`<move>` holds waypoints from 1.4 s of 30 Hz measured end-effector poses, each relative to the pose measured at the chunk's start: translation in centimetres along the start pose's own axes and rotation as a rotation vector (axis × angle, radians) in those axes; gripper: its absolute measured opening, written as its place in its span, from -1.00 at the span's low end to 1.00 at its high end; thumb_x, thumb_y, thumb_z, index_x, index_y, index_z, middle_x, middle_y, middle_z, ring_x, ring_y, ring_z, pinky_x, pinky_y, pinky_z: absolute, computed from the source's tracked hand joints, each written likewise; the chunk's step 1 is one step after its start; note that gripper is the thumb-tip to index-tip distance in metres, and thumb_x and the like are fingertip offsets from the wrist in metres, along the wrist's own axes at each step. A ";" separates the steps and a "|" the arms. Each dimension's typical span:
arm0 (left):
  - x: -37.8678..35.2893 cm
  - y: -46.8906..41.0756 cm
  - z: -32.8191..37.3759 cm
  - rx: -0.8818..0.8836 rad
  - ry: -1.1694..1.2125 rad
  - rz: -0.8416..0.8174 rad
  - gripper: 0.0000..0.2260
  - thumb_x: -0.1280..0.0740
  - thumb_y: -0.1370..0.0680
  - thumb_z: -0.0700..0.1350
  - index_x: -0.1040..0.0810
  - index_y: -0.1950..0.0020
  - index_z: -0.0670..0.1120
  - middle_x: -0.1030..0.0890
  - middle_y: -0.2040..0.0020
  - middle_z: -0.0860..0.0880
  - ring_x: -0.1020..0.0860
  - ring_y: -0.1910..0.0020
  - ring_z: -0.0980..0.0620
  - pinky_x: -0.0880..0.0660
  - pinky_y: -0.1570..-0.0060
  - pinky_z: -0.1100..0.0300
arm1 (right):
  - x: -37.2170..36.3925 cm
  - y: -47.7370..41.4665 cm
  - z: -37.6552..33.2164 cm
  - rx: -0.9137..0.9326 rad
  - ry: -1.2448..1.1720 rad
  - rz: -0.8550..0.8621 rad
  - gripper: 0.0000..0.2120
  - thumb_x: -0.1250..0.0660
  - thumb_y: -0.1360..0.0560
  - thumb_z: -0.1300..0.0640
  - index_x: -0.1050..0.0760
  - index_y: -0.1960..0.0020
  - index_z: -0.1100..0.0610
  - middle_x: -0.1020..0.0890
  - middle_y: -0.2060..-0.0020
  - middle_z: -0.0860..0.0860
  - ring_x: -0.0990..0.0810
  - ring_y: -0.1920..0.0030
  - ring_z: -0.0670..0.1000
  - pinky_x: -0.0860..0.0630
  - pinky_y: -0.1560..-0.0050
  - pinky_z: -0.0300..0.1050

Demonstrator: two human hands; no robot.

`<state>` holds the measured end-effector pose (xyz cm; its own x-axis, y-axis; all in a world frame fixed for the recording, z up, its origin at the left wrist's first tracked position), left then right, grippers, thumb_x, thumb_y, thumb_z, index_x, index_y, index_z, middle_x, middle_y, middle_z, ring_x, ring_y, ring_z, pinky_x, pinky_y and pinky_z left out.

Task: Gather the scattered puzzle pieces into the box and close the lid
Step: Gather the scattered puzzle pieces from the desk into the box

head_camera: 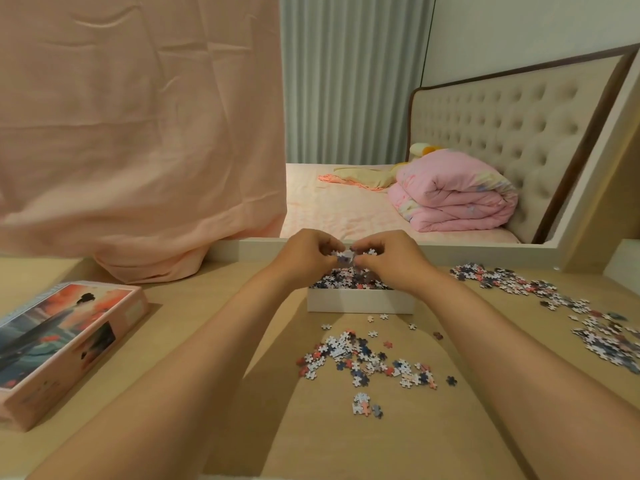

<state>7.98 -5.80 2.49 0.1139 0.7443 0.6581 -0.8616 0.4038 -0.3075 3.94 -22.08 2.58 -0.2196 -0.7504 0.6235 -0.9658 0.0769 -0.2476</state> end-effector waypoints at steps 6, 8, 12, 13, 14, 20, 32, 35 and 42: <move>-1.1 0.5 -0.8 -0.112 -0.230 -0.092 -0.67 -0.28 -0.56 -0.32 -0.62 -0.26 -0.07 -0.66 -0.16 -0.04 -0.59 -0.12 0.03 -0.48 -0.10 0.19 | -0.3 -0.2 1.5 0.034 0.093 -0.014 -0.77 -0.49 -0.47 0.19 -0.68 -0.12 0.05 -0.70 0.06 -0.06 -0.64 0.07 -0.10 -0.54 0.01 -0.20; -1.3 0.8 -1.0 -0.111 -0.218 -0.093 -0.72 -0.32 -0.57 -0.23 -0.62 -0.26 -0.05 -0.66 -0.16 -0.01 -0.59 -0.10 0.08 -0.48 -0.14 0.22 | 0.1 -0.1 1.6 0.045 0.121 0.069 -0.90 -0.49 -0.47 0.17 -0.72 0.03 0.04 -0.69 0.19 -0.09 -0.62 0.17 -0.16 -0.48 0.17 -0.29; -2.2 1.3 -1.1 -0.160 -0.282 -0.144 -0.80 -0.33 -0.59 -0.10 -0.69 -0.15 0.00 -0.69 -0.05 0.06 -0.55 0.09 0.21 -0.44 0.06 0.31 | 0.0 0.4 1.3 0.057 0.236 0.066 -0.90 -0.54 -0.42 0.03 -0.71 0.22 0.04 -0.66 0.34 -0.15 -0.58 0.28 -0.20 -0.43 0.28 -0.29; -2.3 1.4 -1.0 -0.164 -0.300 -0.146 -0.80 -0.32 -0.60 -0.08 -0.68 -0.15 0.00 -0.69 -0.07 0.06 -0.55 0.07 0.19 -0.42 0.06 0.29 | 0.1 0.5 1.2 0.054 0.250 0.059 -0.90 -0.53 -0.42 0.04 -0.71 0.23 0.04 -0.65 0.34 -0.15 -0.58 0.28 -0.19 -0.43 0.27 -0.27; -2.2 1.5 -1.0 -0.170 -0.317 -0.137 -0.80 -0.31 -0.60 -0.06 -0.68 -0.15 0.01 -0.67 -0.09 0.06 -0.55 0.03 0.16 -0.41 0.03 0.26 | 0.3 0.7 1.2 0.053 0.249 0.051 -0.94 -0.52 -0.43 0.08 -0.70 0.20 0.04 -0.66 0.32 -0.14 -0.59 0.26 -0.17 -0.44 0.25 -0.27; -0.8 4.2 1.0 -0.267 -0.322 -0.003 -0.84 -0.32 -0.56 0.02 -0.64 -0.09 0.10 -0.52 -0.01 0.16 -0.50 0.08 0.17 -0.49 0.03 0.17 | 1.9 3.7 -0.6 0.142 0.260 -0.034 -0.86 -0.39 -0.52 0.14 -0.70 0.03 -0.03 -0.65 0.19 -0.22 -0.52 0.23 -0.32 -0.35 0.22 -0.46; -4.2 10.0 -0.2 -0.072 -0.423 -0.393 -0.47 -0.28 -0.45 0.36 -0.48 -0.36 0.18 -0.37 -0.27 0.13 -0.30 -0.33 0.11 -0.32 -0.35 0.05 | -1.7 8.8 2.4 0.130 0.723 -0.413 -0.63 -0.19 -0.55 0.32 -0.59 -0.19 -0.03 -0.47 -0.08 -0.03 -0.49 -0.08 0.08 -0.52 -0.12 0.02; -4.4 10.6 0.5 -0.100 -0.407 -0.420 -0.33 -0.29 -0.39 0.44 -0.42 -0.42 0.15 -0.36 -0.27 0.15 -0.26 -0.34 0.13 -0.29 -0.36 0.07 | -0.4 9.0 1.9 0.071 0.527 -0.415 -0.53 -0.12 -0.53 0.40 -0.65 -0.05 -0.07 -0.61 -0.03 -0.11 -0.57 -0.08 -0.01 -0.52 -0.08 -0.14; -5.3 11.0 0.5 -0.181 -0.491 -0.462 -0.07 -0.30 -0.22 0.56 -0.27 -0.50 0.18 -0.30 -0.28 0.14 -0.23 -0.30 0.10 -0.27 -0.38 0.08 | 1.0 8.6 4.4 0.069 0.717 -0.336 -0.67 -0.17 -0.52 0.37 -0.60 -0.11 0.09 -0.47 -0.12 0.00 -0.46 -0.16 0.08 -0.50 -0.19 0.08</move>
<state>-2.33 -5.57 -4.09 0.1749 0.1654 0.9706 -0.6781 0.7349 -0.0031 -4.01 -25.06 -2.22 0.0239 -0.1189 0.9926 -0.9906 -0.1367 0.0075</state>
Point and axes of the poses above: each hand's wrist, its own y-axis away from the middle knuckle, its own x-axis out of the back of the hand, z = x × y, the point moved 4 cm from there along -y, towards the middle knuckle
